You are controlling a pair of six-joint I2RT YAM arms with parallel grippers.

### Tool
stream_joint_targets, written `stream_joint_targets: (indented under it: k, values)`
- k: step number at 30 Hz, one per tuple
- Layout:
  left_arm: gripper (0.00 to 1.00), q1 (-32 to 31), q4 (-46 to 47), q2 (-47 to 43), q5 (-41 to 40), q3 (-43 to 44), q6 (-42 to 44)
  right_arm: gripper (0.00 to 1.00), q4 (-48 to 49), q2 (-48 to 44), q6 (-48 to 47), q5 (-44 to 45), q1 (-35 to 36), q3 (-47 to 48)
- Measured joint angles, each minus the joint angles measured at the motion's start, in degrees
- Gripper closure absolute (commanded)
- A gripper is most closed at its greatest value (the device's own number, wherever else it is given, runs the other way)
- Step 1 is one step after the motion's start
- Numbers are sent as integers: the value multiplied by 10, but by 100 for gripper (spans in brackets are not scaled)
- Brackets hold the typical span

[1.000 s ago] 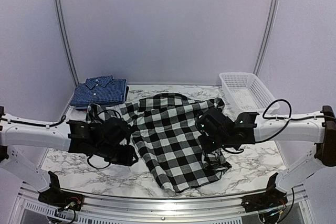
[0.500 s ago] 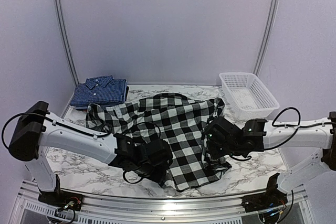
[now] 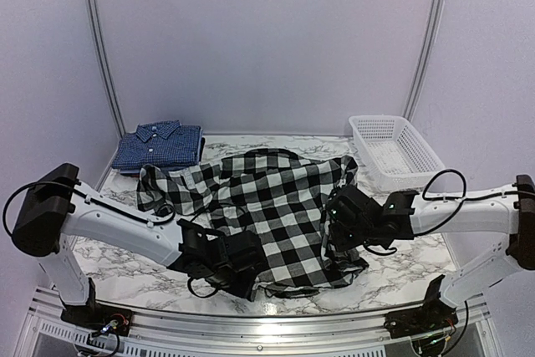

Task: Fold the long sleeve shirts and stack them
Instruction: Flatten out the crumpled shirt at the center of the board.

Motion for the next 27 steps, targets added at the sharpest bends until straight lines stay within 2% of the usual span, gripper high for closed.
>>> stream_joint_targets:
  k: [7, 13, 23, 27]
  values:
    - [100, 0, -41, -73, 18, -71, 0, 49, 23, -38, 3, -54, -13, -53]
    - [80, 0, -90, -91, 29, -79, 1, 49, 43, -56, 21, -109, -5, -95]
    - [70, 20, -135, -136, 39, -36, 11, 45, 78, -20, 60, -135, 46, -96]
    - [70, 48, -139, -157, 37, -33, 14, 58, 92, -1, 68, -137, 52, -96]
